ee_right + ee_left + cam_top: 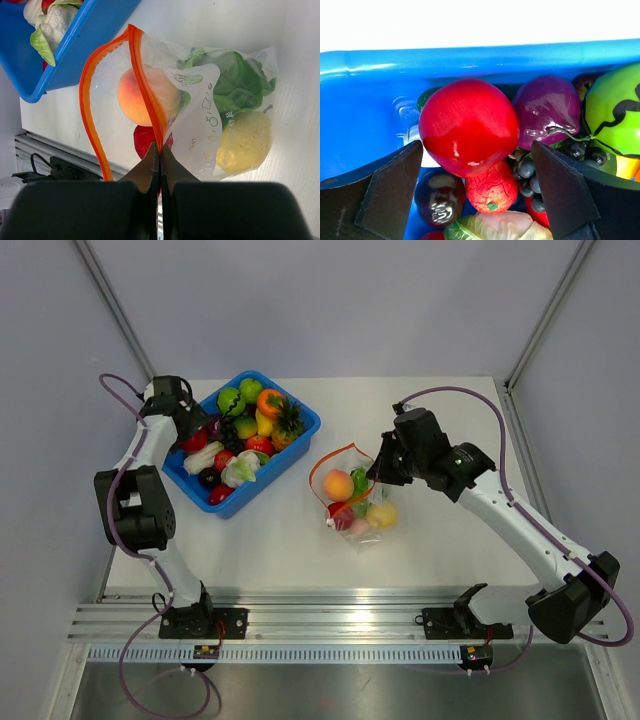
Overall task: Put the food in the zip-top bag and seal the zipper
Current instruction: Pick up the fake vegetable from the bin.
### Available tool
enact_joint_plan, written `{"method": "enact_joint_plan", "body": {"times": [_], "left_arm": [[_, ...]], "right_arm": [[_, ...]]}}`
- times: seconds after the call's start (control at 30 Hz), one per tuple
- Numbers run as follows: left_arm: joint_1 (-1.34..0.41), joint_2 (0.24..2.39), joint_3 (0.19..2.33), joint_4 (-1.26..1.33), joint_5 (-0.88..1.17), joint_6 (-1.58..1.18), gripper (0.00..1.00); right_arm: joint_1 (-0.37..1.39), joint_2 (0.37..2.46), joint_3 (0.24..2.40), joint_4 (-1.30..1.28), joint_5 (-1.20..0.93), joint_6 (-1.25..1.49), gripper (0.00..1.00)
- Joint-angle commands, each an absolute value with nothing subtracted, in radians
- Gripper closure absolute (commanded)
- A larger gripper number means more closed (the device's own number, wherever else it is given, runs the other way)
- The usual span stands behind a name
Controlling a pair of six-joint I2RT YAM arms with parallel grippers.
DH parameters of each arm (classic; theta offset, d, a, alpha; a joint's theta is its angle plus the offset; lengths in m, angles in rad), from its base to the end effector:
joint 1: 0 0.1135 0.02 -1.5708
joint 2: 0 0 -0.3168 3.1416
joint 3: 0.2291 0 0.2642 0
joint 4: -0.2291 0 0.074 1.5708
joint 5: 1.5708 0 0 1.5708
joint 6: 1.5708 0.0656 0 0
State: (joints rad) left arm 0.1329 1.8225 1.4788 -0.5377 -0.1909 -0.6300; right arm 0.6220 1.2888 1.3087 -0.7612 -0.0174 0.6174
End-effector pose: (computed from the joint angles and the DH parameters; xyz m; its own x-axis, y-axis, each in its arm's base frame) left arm 0.4438 0.0719 0.2833 -0.4709 -0.6465 -0.6002 -0.6524 0.7132 -0.2564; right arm 0.2357 0.1704 0.3886 -0.7908 0.1453 -0.5946 -0.1658 0.8842 0.4366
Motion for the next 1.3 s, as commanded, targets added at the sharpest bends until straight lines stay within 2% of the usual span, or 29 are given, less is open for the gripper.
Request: {"method": "enact_joint_plan", "body": {"times": [0.0, 0.13, 0.23, 0.33, 0.37, 0.5, 0.73, 1.0, 1.13, 1.27], "left_arm": [[0.141, 1.836, 1.479, -0.477, -0.239, -0.640, 0.09], [0.141, 1.851, 1.477, -0.482, -0.241, -0.629, 0.08], [0.141, 1.862, 1.470, -0.489, -0.239, -0.618, 0.02], [0.143, 1.862, 1.457, -0.482, -0.238, -0.612, 0.02], [0.141, 1.861, 1.454, -0.482, -0.239, -0.611, 0.04], [0.143, 1.850, 1.453, -0.488, -0.242, -0.606, 0.25], [0.141, 1.738, 1.444, -0.511, -0.224, -0.577, 0.43], [0.103, 1.471, 1.373, -0.600, -0.007, -0.476, 0.45], [-0.018, 1.317, 1.321, -0.638, 0.127, -0.430, 0.46], [-0.165, 1.249, 1.327, -0.680, 0.230, -0.419, 0.46]], "right_arm": [[0.637, 1.278, 1.347, -0.744, -0.006, 0.612, 1.00], [0.637, 1.279, 1.345, -0.741, -0.008, 0.617, 1.00], [0.637, 1.276, 1.344, -0.739, -0.008, 0.620, 1.00], [0.637, 1.275, 1.344, -0.741, -0.008, 0.623, 1.00], [0.637, 1.273, 1.341, -0.741, -0.008, 0.621, 1.00], [0.637, 1.262, 1.338, -0.744, -0.006, 0.626, 1.00], [0.638, 1.250, 1.335, -0.750, -0.006, 0.629, 1.00], [0.637, 1.255, 1.324, -0.735, -0.006, 0.630, 1.00], [0.637, 1.269, 1.322, -0.727, -0.009, 0.632, 1.00], [0.637, 1.275, 1.324, -0.723, -0.008, 0.629, 1.00]]}}
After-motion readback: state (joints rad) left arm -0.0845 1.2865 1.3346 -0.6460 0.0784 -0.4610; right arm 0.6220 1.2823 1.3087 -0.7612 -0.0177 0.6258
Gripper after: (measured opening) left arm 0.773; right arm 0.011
